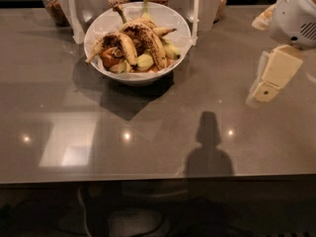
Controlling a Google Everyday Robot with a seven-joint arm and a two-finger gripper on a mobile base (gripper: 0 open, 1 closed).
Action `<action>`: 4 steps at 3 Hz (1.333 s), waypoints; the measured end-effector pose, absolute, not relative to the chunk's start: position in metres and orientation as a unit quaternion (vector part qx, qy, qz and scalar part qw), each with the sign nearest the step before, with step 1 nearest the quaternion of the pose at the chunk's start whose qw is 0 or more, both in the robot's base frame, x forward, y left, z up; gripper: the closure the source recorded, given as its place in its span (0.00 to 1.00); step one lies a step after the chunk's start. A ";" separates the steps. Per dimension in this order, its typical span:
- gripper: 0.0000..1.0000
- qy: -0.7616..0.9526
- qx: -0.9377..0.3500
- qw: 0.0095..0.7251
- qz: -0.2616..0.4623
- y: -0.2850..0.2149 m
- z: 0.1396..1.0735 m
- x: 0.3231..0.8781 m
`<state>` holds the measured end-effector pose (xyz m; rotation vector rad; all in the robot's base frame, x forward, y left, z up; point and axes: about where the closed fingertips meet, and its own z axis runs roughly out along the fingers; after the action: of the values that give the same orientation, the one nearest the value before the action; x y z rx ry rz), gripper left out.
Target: Pick banana from white bowl
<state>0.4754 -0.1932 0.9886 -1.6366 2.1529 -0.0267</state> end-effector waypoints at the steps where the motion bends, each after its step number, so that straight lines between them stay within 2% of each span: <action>1: 0.00 0.779 -0.574 0.253 -0.004 -0.174 0.999 0.506; 3: 0.00 0.764 -0.568 0.308 0.011 -0.118 1.013 0.575; 4: 0.11 0.749 -0.579 0.321 0.025 -0.090 1.015 0.600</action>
Offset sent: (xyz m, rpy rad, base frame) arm 0.1078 0.0761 0.0348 0.1611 -0.1622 -0.0438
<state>0.6002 -0.0899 1.0149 -1.5218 1.9662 0.0666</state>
